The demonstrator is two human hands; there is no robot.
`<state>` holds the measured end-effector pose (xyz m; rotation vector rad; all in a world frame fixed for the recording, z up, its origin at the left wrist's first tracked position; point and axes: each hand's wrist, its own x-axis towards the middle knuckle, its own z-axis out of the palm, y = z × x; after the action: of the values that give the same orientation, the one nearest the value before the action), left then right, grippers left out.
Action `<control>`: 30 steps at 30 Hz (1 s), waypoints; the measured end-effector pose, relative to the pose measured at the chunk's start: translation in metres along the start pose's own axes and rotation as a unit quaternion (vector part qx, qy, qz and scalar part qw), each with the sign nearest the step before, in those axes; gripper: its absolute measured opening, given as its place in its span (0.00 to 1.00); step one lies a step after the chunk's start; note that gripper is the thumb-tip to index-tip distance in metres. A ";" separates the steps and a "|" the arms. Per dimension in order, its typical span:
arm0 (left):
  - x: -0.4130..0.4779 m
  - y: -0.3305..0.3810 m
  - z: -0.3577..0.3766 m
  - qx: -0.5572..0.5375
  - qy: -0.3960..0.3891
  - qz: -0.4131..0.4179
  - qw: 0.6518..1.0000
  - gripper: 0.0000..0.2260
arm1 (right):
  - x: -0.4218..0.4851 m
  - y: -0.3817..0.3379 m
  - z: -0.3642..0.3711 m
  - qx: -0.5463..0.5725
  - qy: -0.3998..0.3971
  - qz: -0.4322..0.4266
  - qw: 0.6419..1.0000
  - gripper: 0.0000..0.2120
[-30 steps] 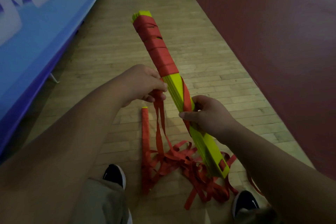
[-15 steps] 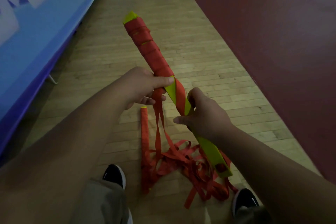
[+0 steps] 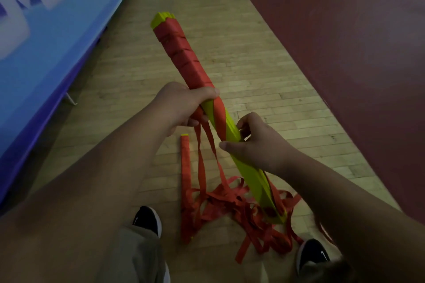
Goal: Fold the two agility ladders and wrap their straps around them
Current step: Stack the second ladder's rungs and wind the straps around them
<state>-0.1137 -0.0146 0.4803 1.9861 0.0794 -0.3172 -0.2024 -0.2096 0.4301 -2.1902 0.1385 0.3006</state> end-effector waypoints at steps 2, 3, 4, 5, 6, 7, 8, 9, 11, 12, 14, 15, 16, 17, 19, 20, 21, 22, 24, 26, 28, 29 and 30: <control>0.001 0.000 -0.003 0.001 -0.008 0.008 1.000 0.15 | 0.001 0.001 -0.005 0.025 -0.040 0.010 0.999 0.24; 0.002 0.000 -0.005 -0.004 -0.013 0.011 1.000 0.15 | 0.001 0.003 -0.008 0.030 -0.058 0.009 0.998 0.21; 0.003 0.000 -0.007 -0.013 -0.021 0.014 1.000 0.15 | 0.001 0.004 -0.010 0.034 -0.073 0.005 0.997 0.18; 0.004 0.000 -0.009 -0.023 -0.031 0.018 0.999 0.15 | 0.001 0.005 -0.013 0.038 -0.085 0.001 0.996 0.16; 0.005 0.000 -0.011 -0.032 -0.040 0.023 0.998 0.16 | 0.000 0.005 -0.016 0.043 -0.093 -0.003 0.995 0.16; 0.006 0.001 -0.014 -0.041 -0.050 0.029 0.997 0.15 | 0.000 0.005 -0.019 0.048 -0.099 -0.009 0.994 0.16; 0.006 0.001 -0.016 -0.051 -0.061 0.035 0.996 0.14 | -0.001 0.005 -0.022 0.052 -0.103 -0.015 0.993 0.17; 0.006 0.002 -0.018 -0.060 -0.072 0.040 0.995 0.13 | -0.002 0.005 -0.025 0.056 -0.109 -0.022 0.992 0.18; 0.005 0.003 -0.021 -0.076 -0.100 0.051 0.991 0.11 | -0.004 0.003 -0.030 0.073 -0.122 -0.031 0.989 0.22; 0.005 0.004 -0.022 -0.084 -0.115 0.058 0.988 0.10 | -0.005 0.003 -0.031 0.085 -0.128 -0.034 0.987 0.23; 0.003 0.006 -0.022 -0.098 -0.140 0.073 0.982 0.10 | -0.004 0.005 -0.033 0.114 -0.156 -0.036 0.980 0.21; 0.002 0.006 -0.022 -0.103 -0.149 0.081 0.980 0.10 | -0.005 0.004 -0.034 0.138 -0.180 -0.031 0.974 0.19; 0.001 0.007 -0.023 -0.106 -0.155 0.088 0.978 0.11 | -0.006 0.002 -0.035 0.165 -0.205 -0.022 0.964 0.18; 0.000 0.007 -0.023 -0.108 -0.162 0.095 0.976 0.12 | -0.008 -0.001 -0.037 0.186 -0.225 -0.017 0.956 0.18; 0.000 0.009 -0.026 -0.109 -0.173 0.107 0.973 0.17 | -0.009 -0.001 -0.038 0.198 -0.232 -0.027 0.952 0.17; 0.000 0.010 -0.027 -0.106 -0.176 0.113 0.972 0.20 | -0.009 0.000 -0.038 0.195 -0.224 -0.036 0.954 0.16; 0.000 0.010 -0.028 -0.101 -0.178 0.114 0.972 0.22 | -0.008 0.001 -0.038 0.191 -0.213 -0.043 0.957 0.16; -0.001 0.010 -0.028 -0.095 -0.181 0.113 0.972 0.22 | -0.008 0.002 -0.037 0.189 -0.202 -0.046 0.960 0.15; -0.001 0.008 -0.030 -0.075 -0.195 0.105 0.972 0.22 | -0.008 0.003 -0.037 0.184 -0.186 -0.045 0.964 0.13; -0.002 0.006 -0.031 -0.050 -0.203 0.101 0.973 0.23 | -0.009 0.004 -0.035 0.175 -0.169 -0.043 0.969 0.12; -0.004 0.006 -0.031 -0.039 -0.190 0.104 0.975 0.23 | -0.007 0.006 -0.033 0.170 -0.141 -0.041 0.975 0.11; -0.005 0.006 -0.031 -0.038 -0.181 0.105 0.977 0.22 | -0.006 0.007 -0.032 0.169 -0.126 -0.040 0.977 0.11; -0.005 0.006 -0.030 -0.038 -0.171 0.105 0.979 0.20 | -0.005 0.008 -0.031 0.169 -0.113 -0.038 0.978 0.11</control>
<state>-0.1120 0.0106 0.4989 1.8177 -0.3319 -0.5052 -0.2040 -0.2391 0.4430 -1.8073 -0.0211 0.4452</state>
